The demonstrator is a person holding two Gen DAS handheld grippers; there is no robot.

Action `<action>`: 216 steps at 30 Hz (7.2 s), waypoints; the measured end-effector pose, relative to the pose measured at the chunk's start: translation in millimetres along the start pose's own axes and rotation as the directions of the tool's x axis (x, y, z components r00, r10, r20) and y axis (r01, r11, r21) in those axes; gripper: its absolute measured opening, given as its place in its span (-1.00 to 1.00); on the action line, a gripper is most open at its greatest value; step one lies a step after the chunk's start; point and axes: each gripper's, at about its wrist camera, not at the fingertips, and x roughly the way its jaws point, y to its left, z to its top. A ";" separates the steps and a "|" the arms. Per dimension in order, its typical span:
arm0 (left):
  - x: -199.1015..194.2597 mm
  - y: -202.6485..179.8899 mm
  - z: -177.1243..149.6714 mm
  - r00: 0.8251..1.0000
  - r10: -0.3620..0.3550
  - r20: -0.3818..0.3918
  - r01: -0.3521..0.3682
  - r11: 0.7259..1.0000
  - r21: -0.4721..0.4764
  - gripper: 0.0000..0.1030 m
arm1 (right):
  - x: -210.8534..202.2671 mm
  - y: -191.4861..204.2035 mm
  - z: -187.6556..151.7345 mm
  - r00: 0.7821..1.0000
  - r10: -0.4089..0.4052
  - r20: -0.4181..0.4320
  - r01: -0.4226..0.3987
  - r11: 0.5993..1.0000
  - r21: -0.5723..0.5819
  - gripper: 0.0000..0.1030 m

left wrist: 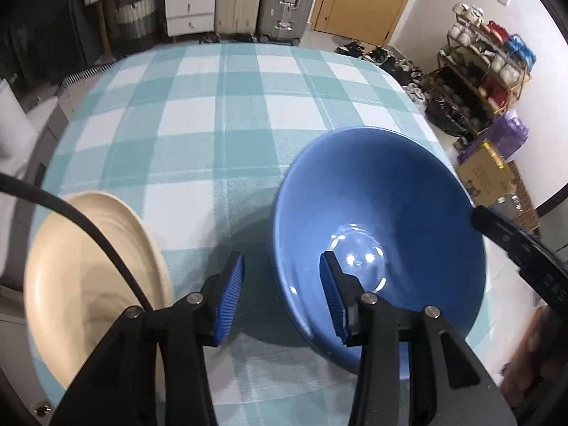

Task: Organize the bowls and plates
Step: 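Open both tools and release the bowl onto the nested stack, then close both tools on the rim of the nested blue bowl stack, then carry the blue bowl stack with both tools over the cream plate stack, then lower the bowl stack onto the cream plates and open both tools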

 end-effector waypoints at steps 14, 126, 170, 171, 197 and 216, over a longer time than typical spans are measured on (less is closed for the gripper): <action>-4.7 -12.3 -13.9 0.977 0.123 0.172 -0.120 0.992 -0.024 0.53 | 28.7 -35.0 -12.4 0.975 0.217 0.056 -0.224 0.949 0.221 -0.19; 34.3 13.0 1.3 0.986 -0.160 -0.048 0.155 0.984 -0.092 -0.53 | 99.7 2.1 -7.8 0.953 0.197 -0.230 -0.165 0.974 0.153 -0.64; -63.2 201.6 -45.0 0.998 0.051 0.037 -0.033 0.920 -0.390 -0.53 | 109.6 240.0 -15.0 0.848 0.327 -0.417 -0.403 0.909 -0.104 -0.65; -61.7 203.8 -45.8 0.998 0.050 0.032 -0.034 0.919 -0.393 -0.53 | 112.8 241.7 -16.2 0.846 0.325 -0.423 -0.402 0.910 -0.106 -0.65; -56.2 225.6 -51.6 0.987 0.157 0.025 -0.133 0.904 -0.407 -0.01 | 125.5 261.2 -14.6 0.895 0.298 -0.331 -0.371 0.911 -0.182 -0.23; -126.0 212.1 -66.2 0.930 0.282 0.234 -0.172 0.900 -0.400 0.18 | 41.6 225.4 1.1 0.918 0.397 -0.010 -0.389 0.894 -0.221 0.28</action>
